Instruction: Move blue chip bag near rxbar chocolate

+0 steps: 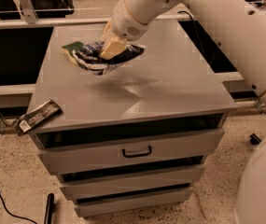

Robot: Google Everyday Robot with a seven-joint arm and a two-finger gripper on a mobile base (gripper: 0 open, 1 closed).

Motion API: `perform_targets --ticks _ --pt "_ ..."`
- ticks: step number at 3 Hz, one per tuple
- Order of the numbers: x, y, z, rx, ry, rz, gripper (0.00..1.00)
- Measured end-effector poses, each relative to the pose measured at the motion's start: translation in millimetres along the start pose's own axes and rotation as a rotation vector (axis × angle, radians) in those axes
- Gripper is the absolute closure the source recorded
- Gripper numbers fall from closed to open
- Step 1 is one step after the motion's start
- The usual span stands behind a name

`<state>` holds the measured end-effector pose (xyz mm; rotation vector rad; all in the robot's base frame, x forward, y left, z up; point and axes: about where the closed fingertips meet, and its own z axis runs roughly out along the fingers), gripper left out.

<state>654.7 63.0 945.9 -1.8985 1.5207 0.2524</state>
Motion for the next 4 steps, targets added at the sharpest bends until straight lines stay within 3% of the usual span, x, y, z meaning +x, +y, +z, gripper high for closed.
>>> perform_targets --ticks 2,3,4 --pt "-34.0 13.7 17.3 -0.039 -0.046 -0.020 0.13" --pt "-47.4 20.5 11.3 -0.054 -0.089 -0.021 0.00" --pt "-48.4 21.0 11.5 -0.056 -0.092 -0.021 0.00"
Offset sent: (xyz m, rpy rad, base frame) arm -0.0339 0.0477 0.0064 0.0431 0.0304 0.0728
